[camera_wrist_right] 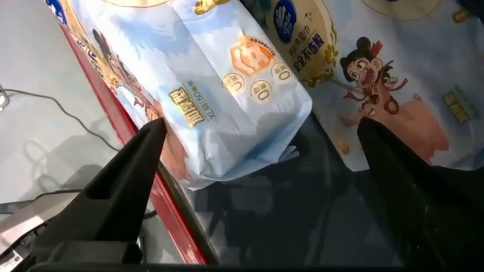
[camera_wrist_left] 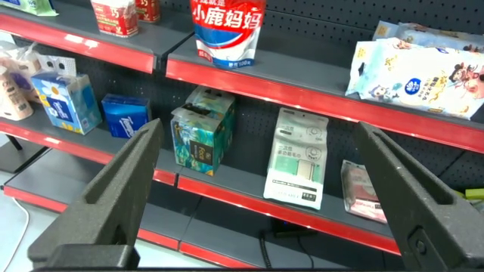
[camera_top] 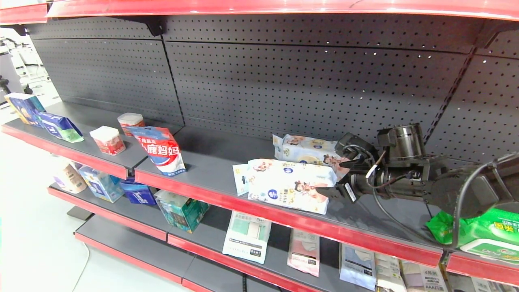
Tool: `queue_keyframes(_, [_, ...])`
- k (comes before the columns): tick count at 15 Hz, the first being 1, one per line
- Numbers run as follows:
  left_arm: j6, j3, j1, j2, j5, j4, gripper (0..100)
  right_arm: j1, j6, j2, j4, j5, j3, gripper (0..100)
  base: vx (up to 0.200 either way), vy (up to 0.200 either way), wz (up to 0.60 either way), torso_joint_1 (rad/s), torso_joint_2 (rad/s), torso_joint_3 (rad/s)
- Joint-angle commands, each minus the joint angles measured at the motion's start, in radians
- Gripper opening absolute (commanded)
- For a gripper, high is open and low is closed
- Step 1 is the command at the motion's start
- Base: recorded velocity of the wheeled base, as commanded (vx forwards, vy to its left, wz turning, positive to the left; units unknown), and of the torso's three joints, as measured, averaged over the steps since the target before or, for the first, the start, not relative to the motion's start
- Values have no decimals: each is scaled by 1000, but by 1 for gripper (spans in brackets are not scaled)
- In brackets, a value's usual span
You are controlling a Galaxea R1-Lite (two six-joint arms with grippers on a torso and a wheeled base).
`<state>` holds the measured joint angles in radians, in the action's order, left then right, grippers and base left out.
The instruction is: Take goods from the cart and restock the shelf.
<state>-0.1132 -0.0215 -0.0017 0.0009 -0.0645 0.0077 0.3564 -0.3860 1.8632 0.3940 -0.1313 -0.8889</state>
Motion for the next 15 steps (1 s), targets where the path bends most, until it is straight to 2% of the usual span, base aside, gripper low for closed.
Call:
queue_keyframes(1, [0,0,0,1,0,-2,100,0,-1,8,0,-1,-2,100,0,0,0,0,0,0])
queue_keyframes(15, [0,0,0,1,0,0,100,39,-16,40,0,-19,-5,100,0,0,0,0,0,0])
